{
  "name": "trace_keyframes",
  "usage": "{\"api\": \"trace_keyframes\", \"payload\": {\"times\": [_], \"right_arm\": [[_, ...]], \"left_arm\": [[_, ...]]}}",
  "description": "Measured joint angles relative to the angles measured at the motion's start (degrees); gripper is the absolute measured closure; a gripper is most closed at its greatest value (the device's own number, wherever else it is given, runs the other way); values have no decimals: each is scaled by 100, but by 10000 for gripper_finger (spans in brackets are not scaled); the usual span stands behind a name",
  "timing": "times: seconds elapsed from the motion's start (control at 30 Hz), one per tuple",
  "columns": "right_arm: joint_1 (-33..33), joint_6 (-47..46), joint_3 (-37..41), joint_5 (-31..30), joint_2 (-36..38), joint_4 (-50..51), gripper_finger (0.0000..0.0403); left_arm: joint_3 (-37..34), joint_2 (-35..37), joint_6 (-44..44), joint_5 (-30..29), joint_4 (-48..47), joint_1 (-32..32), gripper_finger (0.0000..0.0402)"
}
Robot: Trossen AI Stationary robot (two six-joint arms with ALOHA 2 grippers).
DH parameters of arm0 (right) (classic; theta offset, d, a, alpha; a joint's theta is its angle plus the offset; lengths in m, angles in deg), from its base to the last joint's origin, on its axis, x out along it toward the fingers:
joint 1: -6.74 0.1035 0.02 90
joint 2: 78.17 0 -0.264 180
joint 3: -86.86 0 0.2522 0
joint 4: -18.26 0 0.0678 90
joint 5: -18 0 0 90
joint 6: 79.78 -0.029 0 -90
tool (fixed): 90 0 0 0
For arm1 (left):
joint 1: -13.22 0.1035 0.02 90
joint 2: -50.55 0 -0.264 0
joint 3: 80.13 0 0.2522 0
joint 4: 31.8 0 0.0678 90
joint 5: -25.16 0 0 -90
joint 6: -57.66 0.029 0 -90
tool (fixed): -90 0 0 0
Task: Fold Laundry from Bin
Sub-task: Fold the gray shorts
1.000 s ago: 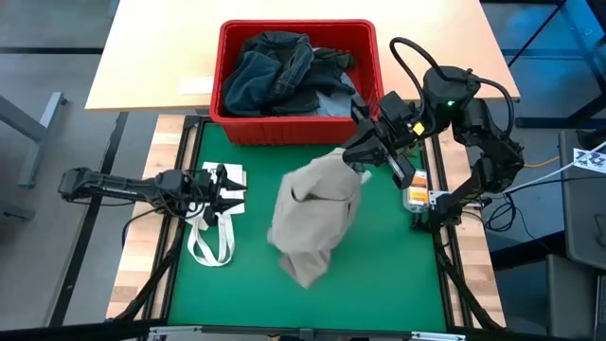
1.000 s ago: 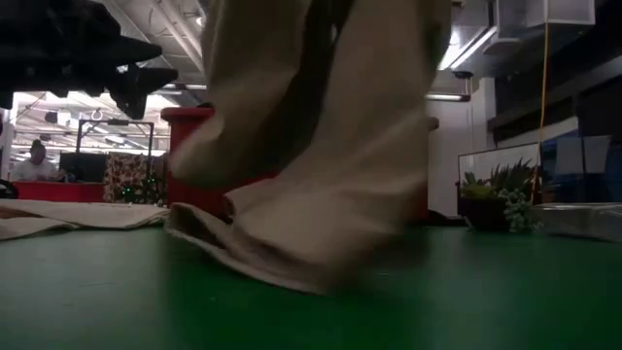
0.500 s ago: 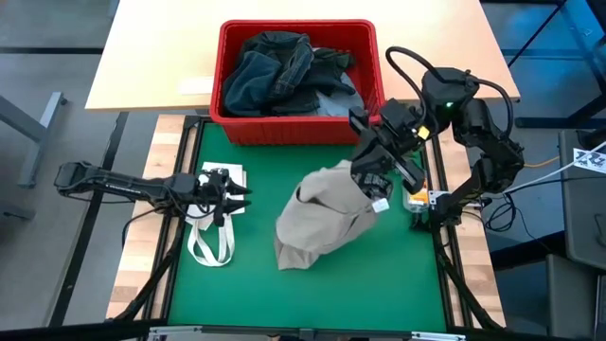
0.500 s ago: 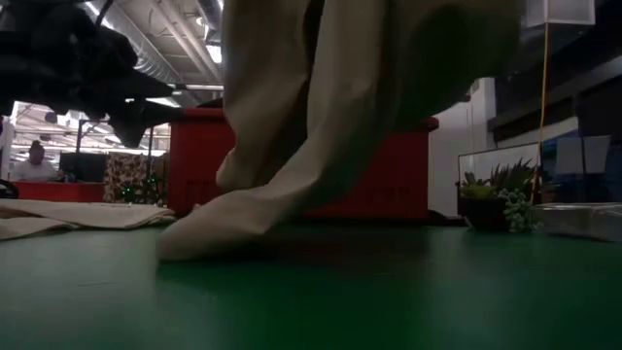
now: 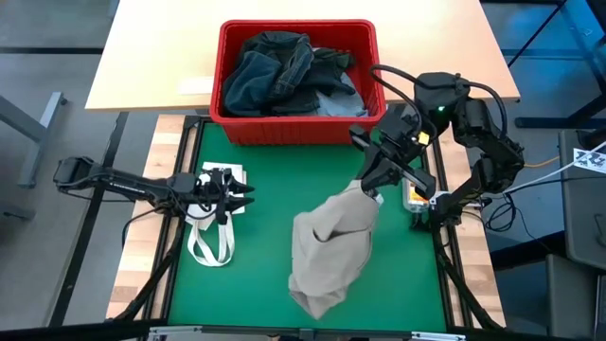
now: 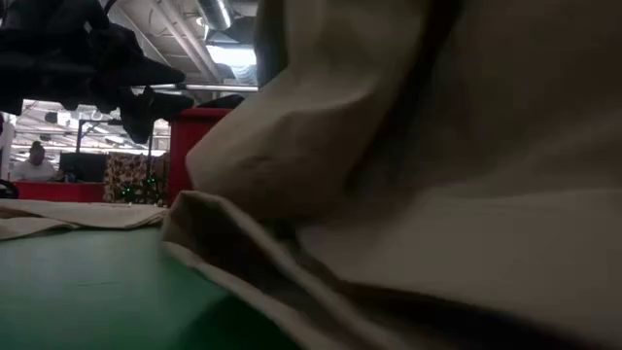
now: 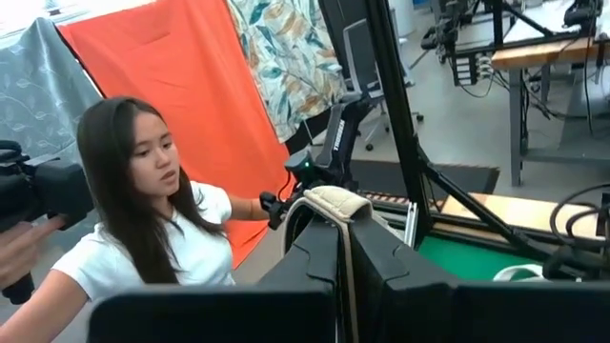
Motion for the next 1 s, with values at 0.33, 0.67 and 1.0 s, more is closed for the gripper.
{"api": "trace_keyframes", "payload": {"times": [0.33, 0.67, 1.0], "right_arm": [[0, 17, 0, 0, 0, 19, 395], [0, 19, 0, 0, 0, 111, 395], [0, 21, 0, 0, 0, 110, 395]], "left_arm": [[148, -1553, -593, 2, 1018, -193, 208], [1160, -3120, 0, 197, 1030, -387, 208], [1998, -4086, 789, 513, 1028, -385, 208]]}}
